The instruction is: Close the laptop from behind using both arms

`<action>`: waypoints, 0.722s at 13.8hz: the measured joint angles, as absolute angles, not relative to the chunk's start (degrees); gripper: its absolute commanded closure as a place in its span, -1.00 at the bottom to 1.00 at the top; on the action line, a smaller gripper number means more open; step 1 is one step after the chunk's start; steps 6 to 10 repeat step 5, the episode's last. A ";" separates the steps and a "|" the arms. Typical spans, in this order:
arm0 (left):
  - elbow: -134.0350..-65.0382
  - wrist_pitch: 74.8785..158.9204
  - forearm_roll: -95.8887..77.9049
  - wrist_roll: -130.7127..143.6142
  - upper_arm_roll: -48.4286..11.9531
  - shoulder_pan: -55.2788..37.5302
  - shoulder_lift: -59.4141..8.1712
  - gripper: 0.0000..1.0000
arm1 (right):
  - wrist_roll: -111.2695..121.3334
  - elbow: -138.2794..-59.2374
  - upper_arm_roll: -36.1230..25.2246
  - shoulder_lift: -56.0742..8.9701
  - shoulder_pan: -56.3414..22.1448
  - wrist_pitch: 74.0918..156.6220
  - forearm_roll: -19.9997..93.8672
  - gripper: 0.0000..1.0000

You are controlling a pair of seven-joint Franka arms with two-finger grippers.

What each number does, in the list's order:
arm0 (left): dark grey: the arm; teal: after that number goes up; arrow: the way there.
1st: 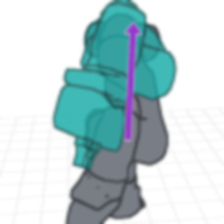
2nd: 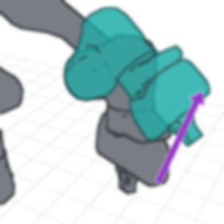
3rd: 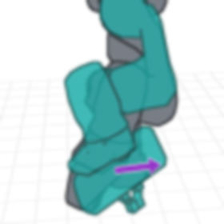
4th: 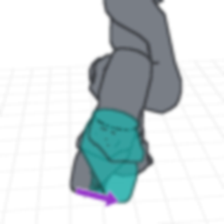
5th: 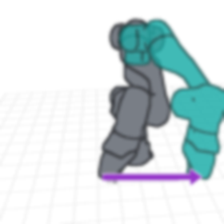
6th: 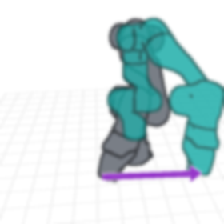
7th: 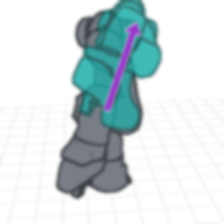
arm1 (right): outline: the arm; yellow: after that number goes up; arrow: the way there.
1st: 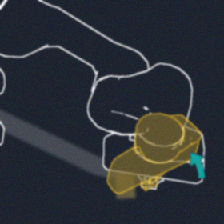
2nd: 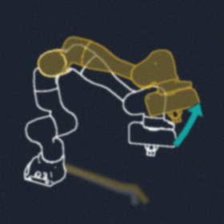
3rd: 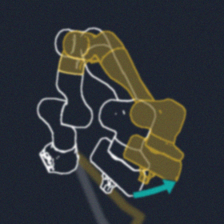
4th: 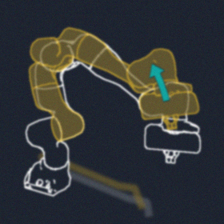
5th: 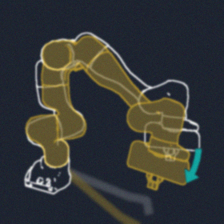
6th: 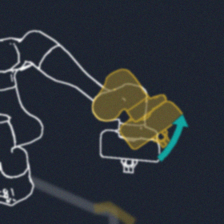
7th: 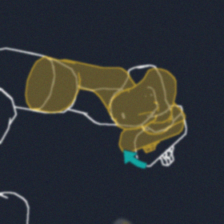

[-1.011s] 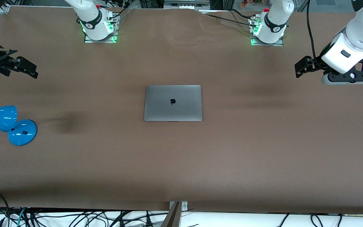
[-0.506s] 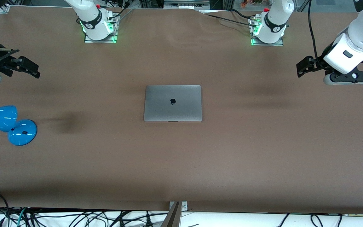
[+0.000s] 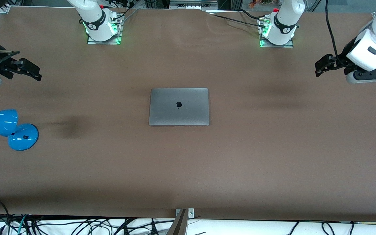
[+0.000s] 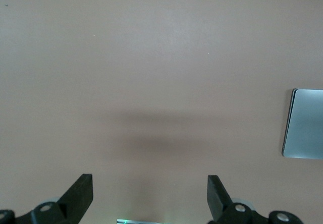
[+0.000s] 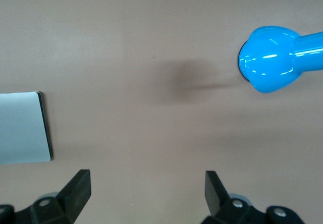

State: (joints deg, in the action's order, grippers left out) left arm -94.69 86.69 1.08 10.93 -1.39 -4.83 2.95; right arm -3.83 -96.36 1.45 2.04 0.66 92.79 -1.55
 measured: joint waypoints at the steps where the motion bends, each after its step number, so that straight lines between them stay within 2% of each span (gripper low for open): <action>1: -94.72 86.68 1.08 10.94 -1.40 -4.95 3.10 -1.00 | -3.83 -96.36 1.45 2.04 0.66 92.79 -1.55 -1.00; 10: -95.24 86.67 1.08 11.93 -2.20 -5.47 2.87 -1.00 | -3.83 -96.36 1.45 2.04 0.65 92.79 -1.55 -1.00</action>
